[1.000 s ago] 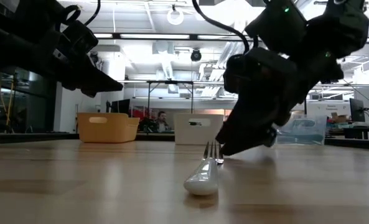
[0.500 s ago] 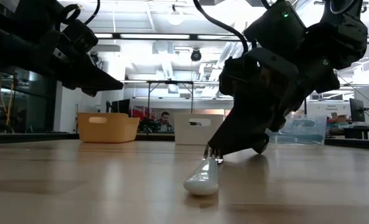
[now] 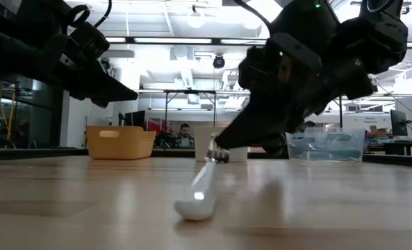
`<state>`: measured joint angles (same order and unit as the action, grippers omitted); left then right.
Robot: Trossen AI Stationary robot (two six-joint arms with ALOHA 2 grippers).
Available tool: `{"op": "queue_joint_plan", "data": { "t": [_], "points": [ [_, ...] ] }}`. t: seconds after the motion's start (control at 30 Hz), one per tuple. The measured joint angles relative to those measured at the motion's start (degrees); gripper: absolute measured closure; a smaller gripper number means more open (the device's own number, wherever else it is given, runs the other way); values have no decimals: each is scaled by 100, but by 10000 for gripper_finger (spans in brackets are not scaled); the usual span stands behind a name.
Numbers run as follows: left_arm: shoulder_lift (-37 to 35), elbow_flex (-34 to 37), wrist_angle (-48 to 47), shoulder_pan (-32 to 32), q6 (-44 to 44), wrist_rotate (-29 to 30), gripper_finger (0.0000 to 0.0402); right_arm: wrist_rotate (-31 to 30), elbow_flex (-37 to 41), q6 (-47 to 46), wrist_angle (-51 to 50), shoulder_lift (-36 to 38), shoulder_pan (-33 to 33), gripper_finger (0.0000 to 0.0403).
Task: Sort silverware by color (type)
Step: Put the white fork into the yellow bin
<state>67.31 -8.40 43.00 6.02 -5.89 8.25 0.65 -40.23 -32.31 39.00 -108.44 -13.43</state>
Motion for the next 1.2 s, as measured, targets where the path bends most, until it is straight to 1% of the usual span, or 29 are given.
{"op": "queue_joint_plan", "data": {
  "t": [0.27,0.43,0.7,0.77,0.9,1.0,1.2],
  "points": [
    [-2,0,-6,2,-2,-25,401,-83,-366,602,-63,48,69,400],
    [-2,0,-4,2,-145,-62,392,-390,-620,1119,-555,348,136,400],
    [-2,0,-1,2,-505,-72,330,-1049,-899,2087,-1382,1145,151,401],
    [-2,0,38,0,-590,-177,314,-1215,-995,2309,-1616,1274,151,401],
    [-2,0,188,4,-605,-270,286,-1417,-1226,2857,-1931,1325,151,401],
    [30,0,299,2,-608,-264,269,-1451,-1444,3107,-2027,1329,161,401],
    [376,-106,382,7,-672,-271,240,-1458,-1732,3559,-2097,1329,168,401]
  ]
}}
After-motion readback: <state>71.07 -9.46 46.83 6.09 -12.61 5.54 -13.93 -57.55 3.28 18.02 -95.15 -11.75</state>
